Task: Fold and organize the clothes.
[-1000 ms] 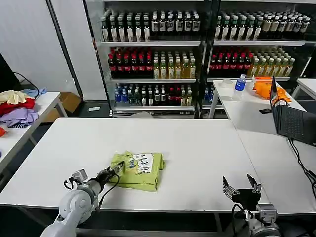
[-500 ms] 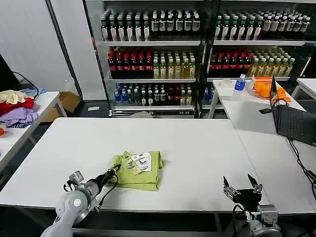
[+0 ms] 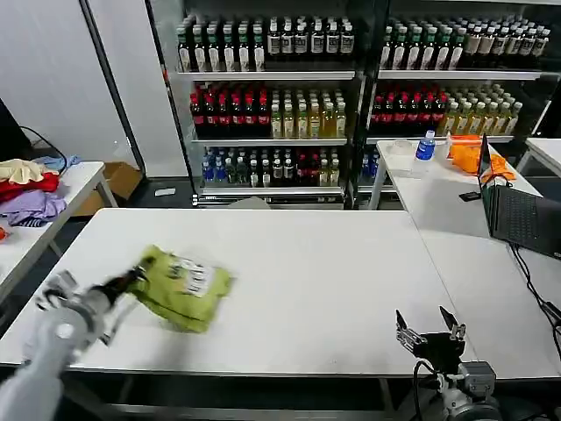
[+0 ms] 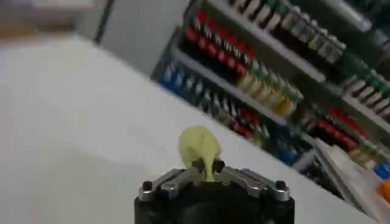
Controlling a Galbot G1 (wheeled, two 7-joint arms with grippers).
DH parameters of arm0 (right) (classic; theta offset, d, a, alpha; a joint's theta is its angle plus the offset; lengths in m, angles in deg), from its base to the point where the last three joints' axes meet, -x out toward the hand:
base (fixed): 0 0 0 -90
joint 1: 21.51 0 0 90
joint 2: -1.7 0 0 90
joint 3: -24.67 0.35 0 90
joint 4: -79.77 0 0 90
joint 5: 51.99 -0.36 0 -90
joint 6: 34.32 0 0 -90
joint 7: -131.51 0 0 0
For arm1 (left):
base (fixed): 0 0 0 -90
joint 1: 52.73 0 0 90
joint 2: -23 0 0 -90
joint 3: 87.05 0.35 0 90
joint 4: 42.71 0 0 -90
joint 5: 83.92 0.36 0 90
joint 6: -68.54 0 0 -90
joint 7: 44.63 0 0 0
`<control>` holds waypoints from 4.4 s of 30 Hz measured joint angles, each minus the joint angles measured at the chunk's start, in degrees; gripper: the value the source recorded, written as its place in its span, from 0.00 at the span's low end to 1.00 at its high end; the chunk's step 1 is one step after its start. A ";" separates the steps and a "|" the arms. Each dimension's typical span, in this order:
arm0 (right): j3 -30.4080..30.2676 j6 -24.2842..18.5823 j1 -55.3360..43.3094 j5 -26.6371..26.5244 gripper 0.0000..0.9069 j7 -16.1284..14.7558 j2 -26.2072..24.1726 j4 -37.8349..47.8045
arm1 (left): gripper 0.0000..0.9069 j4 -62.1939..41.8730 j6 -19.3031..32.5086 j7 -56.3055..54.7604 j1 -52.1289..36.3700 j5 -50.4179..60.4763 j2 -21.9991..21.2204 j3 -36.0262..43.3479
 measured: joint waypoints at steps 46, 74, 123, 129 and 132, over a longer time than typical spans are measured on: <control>-0.09 -0.47 0.20 2.21 1.00 -0.30 1.51 2.23 | 1.00 4.22 12.48 -4.21 -0.52 62.19 -19.30 40.56; -19.36 2.41 -23.55 -12.60 1.00 6.93 6.39 16.92 | 1.00 15.72 20.61 -2.49 10.73 43.54 -19.61 24.33; -30.51 5.17 -48.87 -21.84 1.00 16.68 13.73 42.49 | 1.00 24.43 21.11 -2.61 23.46 37.03 -17.73 8.48; -31.13 0.13 -47.74 -12.77 1.00 12.62 10.63 40.16 | 1.00 25.12 21.09 -2.55 24.01 37.74 -18.11 9.21; -30.52 -3.22 -45.73 -7.89 1.00 10.49 8.57 37.53 | 1.00 25.50 21.10 -2.47 24.44 38.41 -18.39 9.47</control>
